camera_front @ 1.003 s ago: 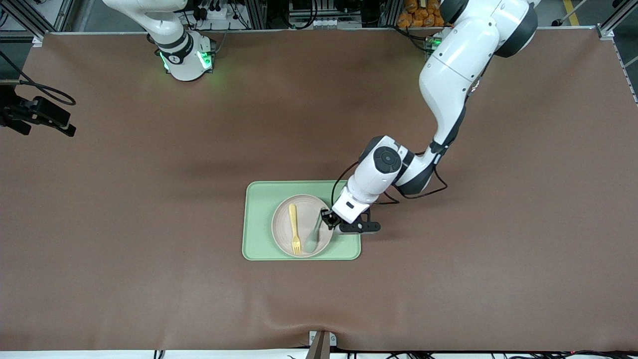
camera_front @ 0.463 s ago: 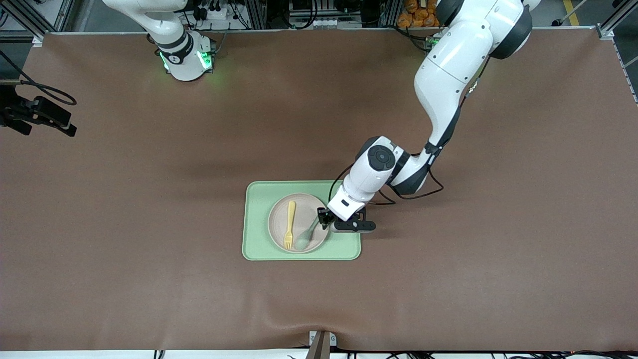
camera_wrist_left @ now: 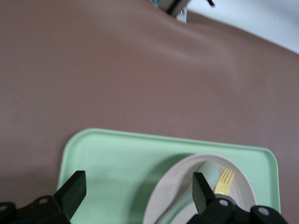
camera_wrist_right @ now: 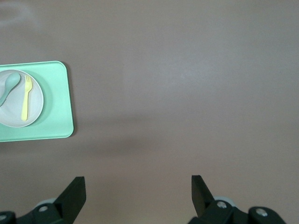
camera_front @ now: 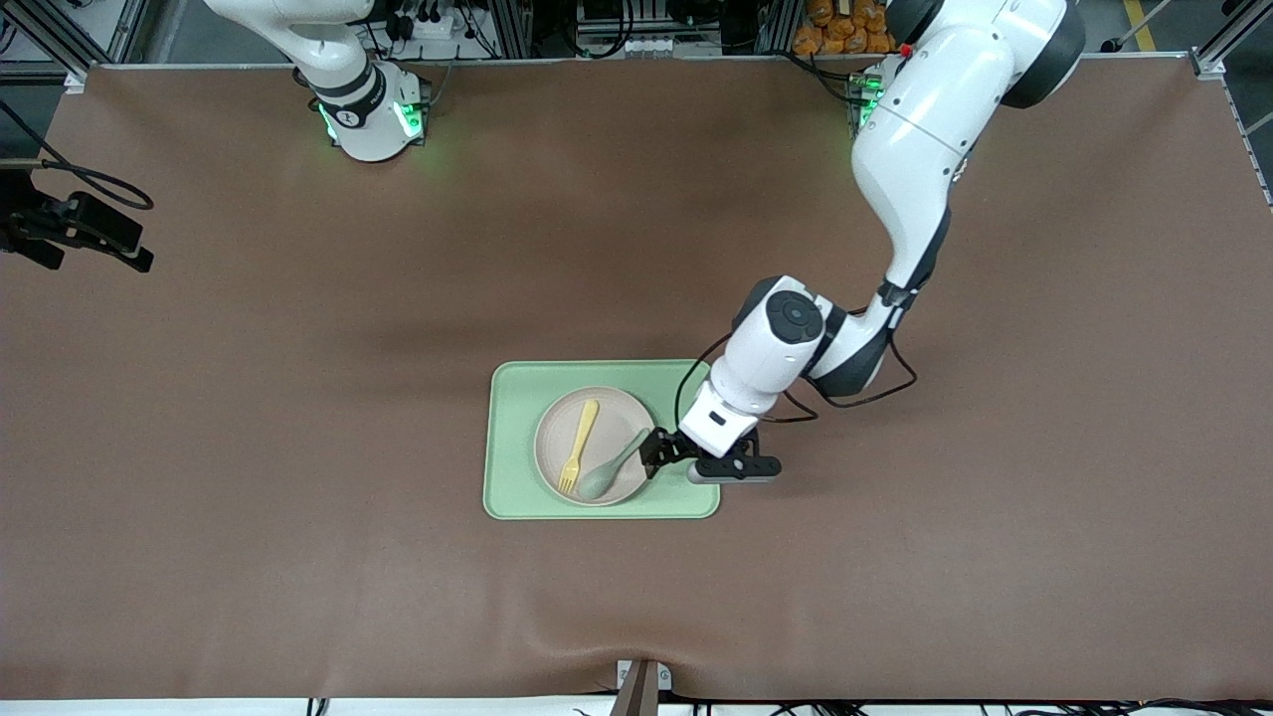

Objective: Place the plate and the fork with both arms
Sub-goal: 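Open the left gripper and release the plate on the tray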

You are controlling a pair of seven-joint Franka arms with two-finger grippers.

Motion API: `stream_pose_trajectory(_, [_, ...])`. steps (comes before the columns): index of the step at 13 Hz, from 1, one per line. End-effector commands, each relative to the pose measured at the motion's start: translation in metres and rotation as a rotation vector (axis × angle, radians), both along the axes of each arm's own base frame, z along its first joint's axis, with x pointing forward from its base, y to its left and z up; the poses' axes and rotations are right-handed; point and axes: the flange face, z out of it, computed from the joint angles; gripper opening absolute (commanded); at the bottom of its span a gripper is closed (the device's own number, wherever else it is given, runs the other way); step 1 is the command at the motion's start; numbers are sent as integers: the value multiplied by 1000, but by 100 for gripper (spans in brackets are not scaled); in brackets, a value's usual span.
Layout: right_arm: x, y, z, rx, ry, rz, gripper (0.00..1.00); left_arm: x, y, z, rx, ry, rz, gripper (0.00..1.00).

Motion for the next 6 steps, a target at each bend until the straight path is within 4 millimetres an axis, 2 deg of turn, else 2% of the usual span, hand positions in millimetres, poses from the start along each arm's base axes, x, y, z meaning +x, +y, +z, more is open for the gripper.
stream_pose_trajectory(1, [2, -2, 1, 12, -7, 4, 100, 14, 35, 49, 46, 12, 38, 100])
stream_pose_trajectory(2, [10, -2, -10, 8, 12, 7, 100, 20, 48, 62, 51, 12, 57, 100])
stream_pose_trajectory(6, [20, -5, -28, 6, 42, 5, 100, 45, 118, 105, 92, 48, 147, 100])
